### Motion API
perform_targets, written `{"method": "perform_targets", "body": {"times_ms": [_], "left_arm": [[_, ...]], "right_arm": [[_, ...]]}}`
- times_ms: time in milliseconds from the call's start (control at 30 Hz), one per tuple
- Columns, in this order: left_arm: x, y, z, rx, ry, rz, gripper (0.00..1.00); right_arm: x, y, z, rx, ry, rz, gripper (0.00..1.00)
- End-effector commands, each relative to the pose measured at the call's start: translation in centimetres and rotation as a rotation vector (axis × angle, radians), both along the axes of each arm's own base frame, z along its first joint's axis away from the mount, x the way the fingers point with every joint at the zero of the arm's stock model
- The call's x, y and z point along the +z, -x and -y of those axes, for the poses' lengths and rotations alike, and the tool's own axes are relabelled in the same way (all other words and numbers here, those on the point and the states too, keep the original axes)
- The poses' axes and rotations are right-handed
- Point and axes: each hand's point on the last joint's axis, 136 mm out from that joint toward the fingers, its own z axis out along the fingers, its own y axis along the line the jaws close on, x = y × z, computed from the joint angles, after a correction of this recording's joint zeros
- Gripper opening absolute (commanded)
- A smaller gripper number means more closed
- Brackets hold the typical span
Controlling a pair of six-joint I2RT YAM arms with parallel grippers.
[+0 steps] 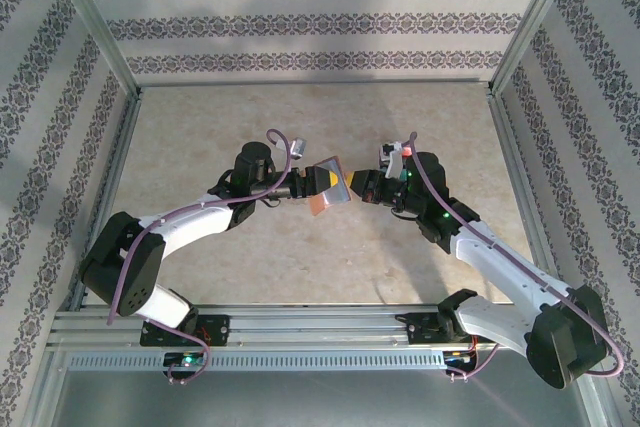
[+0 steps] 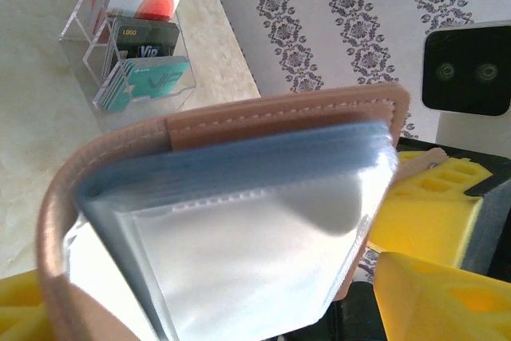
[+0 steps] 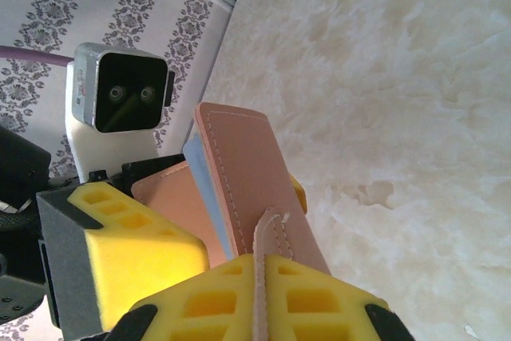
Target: Take the credit cards out of the card holder
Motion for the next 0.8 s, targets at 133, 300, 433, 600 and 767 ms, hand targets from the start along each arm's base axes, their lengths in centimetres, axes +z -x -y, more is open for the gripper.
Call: {"method": "perform_targets", "body": {"times_ms": [133,300,433,600,767], "left_arm": [[1.29,-0.02,0.62,-0.023,0.021,0.038,0.81],[1.54,-0.02,0.84,-0.032,0.041,0.036,0.82],[1.7,-0.03,0.93,-0.035,0.051,0.037,0.83],[1.77,-0.03,0.93,-0.036,0.052,0.04,0.82],[1.89,-0.02,0.82,-0.03,0.049,0.047,0.61]], "right_arm": [[2.25,-0.52,-0.19,-0.011,0.004,0.069,0.0],[2.18,-0.68,-0.32,-0.009,0.006,0.063,0.0],[2.02,-0.78,-0.32,-0.012,0.01,0.06,0.0],[1.62,-0.81,-0.22,-0.019,0.013,0.049,0.0],[1.45,-0.81,-0.12,-0.025,0.014,0.045,0.0]]}}
